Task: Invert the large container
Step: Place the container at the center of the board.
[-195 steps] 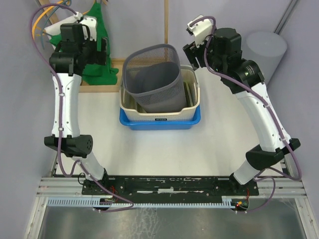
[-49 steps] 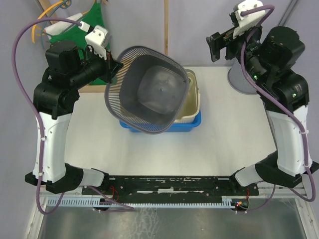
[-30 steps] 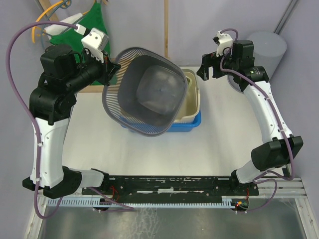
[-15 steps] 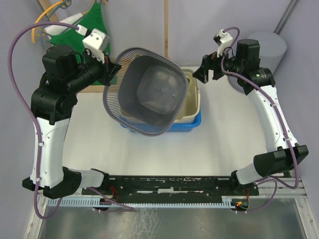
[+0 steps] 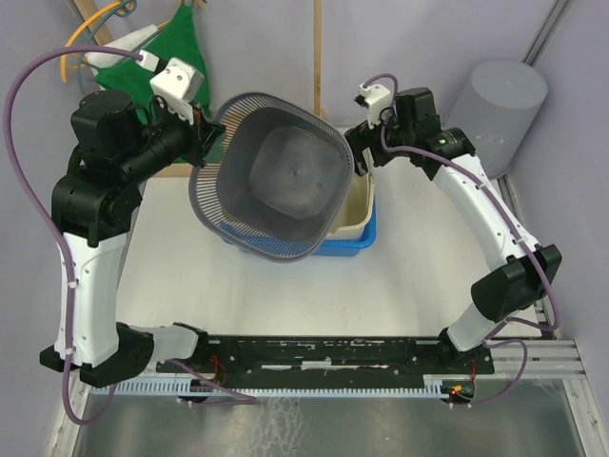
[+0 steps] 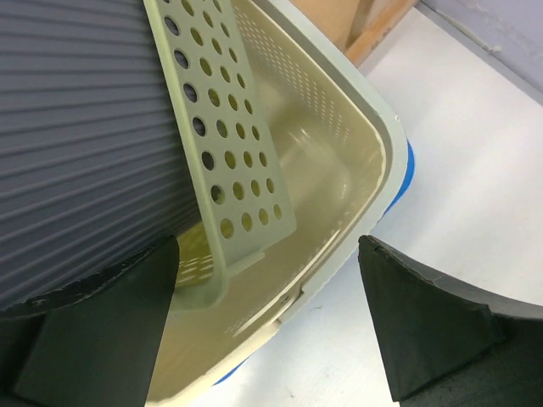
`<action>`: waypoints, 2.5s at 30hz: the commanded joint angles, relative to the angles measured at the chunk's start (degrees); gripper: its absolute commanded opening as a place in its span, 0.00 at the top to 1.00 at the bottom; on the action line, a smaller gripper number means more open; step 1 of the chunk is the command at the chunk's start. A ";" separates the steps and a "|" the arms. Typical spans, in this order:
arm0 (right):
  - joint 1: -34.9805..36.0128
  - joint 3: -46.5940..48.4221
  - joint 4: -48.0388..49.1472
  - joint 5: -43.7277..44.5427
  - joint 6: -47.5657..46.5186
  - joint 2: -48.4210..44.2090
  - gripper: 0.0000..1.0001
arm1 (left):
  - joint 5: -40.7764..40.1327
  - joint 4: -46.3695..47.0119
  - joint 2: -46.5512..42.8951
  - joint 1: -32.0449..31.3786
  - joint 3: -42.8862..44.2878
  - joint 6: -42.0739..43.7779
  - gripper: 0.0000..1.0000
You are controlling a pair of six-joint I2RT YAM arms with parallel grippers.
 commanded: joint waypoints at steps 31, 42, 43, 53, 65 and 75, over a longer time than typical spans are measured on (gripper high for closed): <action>9.13 33.16 -2.16 20.02 -9.80 2.90 0.03 | 2.84 5.97 1.43 -0.25 22.58 -0.78 0.97; 8.07 10.32 -4.39 35.69 -14.66 -5.21 0.03 | 4.15 9.57 2.50 -0.24 23.65 -2.74 0.97; 7.30 6.86 -1.43 36.81 -14.29 -7.10 0.02 | 4.63 9.75 2.68 -0.20 23.91 -3.11 0.97; -9.13 -0.67 -11.70 27.55 -9.55 -16.69 0.01 | 11.67 15.54 5.54 -0.29 24.96 -9.89 0.97; -11.45 -15.41 -7.91 39.26 -11.66 -28.17 0.01 | 20.27 32.16 9.00 -0.24 18.71 -26.04 0.97; -19.51 -18.30 7.81 63.83 -25.75 -34.59 0.01 | 27.13 47.39 17.23 -0.78 13.98 -42.58 0.97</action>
